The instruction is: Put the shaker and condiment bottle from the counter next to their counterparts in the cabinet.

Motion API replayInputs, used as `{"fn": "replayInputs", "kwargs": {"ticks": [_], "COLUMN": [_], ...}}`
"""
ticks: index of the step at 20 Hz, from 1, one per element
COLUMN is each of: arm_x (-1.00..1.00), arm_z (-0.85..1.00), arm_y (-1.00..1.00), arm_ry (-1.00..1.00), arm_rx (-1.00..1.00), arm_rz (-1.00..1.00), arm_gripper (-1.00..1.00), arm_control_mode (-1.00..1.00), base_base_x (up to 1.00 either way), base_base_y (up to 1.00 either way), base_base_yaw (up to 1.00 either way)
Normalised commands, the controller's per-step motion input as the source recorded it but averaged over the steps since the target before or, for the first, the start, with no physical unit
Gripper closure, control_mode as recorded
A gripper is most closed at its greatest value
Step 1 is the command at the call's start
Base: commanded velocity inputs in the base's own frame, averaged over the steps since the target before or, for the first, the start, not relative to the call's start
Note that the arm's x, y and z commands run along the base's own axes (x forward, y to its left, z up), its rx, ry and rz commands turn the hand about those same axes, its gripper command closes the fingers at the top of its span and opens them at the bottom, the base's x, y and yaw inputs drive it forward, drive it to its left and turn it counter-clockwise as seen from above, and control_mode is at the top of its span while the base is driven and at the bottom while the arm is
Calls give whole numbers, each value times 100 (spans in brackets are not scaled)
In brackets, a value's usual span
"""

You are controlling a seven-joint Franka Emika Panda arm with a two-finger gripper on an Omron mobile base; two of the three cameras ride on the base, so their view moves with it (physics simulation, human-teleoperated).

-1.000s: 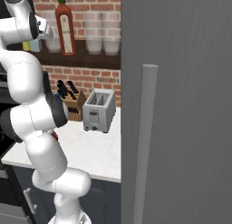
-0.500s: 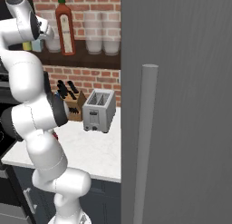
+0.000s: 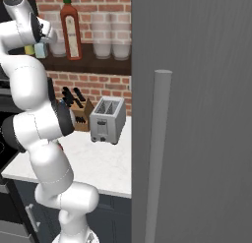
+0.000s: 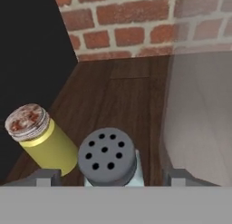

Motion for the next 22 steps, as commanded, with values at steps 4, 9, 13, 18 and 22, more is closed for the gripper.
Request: {"fn": "replayInputs", "kwargs": {"ticks": [4,9,13,18,22], "arm_x": [1,-7,-36,-53,-66], "arm_z": [0,-6,-17,-15,-5], "arm_y": [0,-4,-21,-32,-36], "arm_ry": [0,0,0,0,0], "arm_rx": [0,0,0,0,0], "arm_rz": [-1,0,0,0,4], "arm_gripper": [-100,-100,-100,-100,-100], "arm_control_mode": [-100,-100,-100,-100,-100], "base_base_x": [0,0,0,0,0], "base_base_y": [0,0,0,0,0], "base_base_yaw": [0,0,0,0,0]}}
